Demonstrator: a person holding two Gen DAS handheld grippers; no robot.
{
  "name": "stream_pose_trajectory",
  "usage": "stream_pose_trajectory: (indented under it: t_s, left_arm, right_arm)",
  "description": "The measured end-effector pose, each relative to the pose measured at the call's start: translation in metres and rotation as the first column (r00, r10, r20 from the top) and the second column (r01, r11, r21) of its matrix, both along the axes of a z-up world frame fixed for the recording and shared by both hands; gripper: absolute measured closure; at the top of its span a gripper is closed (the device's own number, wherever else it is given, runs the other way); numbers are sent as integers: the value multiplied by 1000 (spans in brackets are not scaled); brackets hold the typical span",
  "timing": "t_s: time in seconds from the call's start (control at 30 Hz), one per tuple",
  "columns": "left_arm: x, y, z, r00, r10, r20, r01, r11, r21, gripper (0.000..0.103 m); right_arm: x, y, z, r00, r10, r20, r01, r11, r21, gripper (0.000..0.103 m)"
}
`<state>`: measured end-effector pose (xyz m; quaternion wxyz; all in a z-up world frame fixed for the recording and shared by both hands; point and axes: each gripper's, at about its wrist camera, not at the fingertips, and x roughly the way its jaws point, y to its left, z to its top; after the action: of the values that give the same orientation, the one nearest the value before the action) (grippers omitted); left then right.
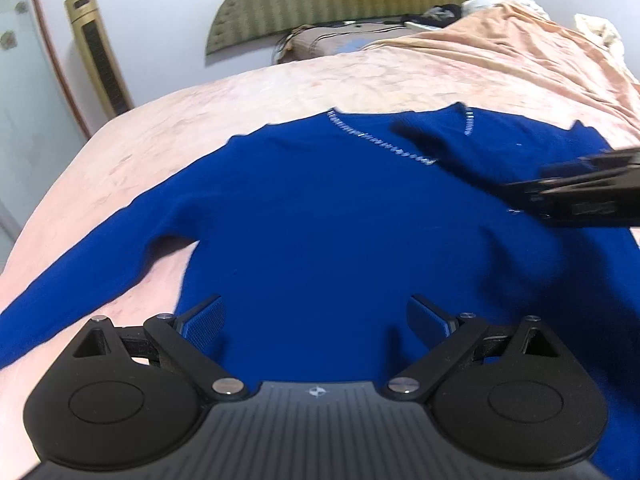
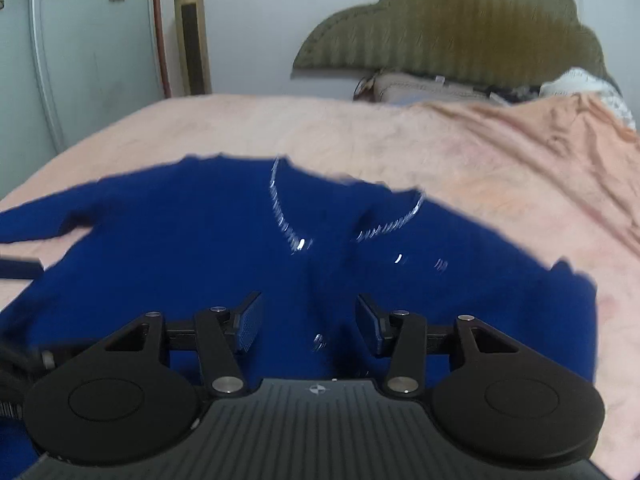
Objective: Fold small clothes
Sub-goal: 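Grasp the sweater's side and sleeve with the right gripper and lift, then fold the held side over the sweater body and open the right gripper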
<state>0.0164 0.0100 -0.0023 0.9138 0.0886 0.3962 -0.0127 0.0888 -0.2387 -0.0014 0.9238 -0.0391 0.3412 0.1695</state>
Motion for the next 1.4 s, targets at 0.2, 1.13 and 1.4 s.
stream_pose_trajectory:
  t_s: [0.2, 1.13, 1.4]
  left_arm:
    - [4, 16, -6, 999, 29, -36, -31, 998, -62, 5]
    - [-4, 84, -7, 993, 119, -28, -121, 990, -77, 5]
    - [-9, 108, -9, 984, 173, -46, -176, 982, -63, 5]
  right_arm:
    - [9, -35, 11, 991, -135, 2, 135, 991, 10, 45]
    - [70, -21, 94, 760, -588, 277, 479, 795, 372, 94]
    - [79, 200, 44, 952, -83, 296, 70, 996, 53, 94]
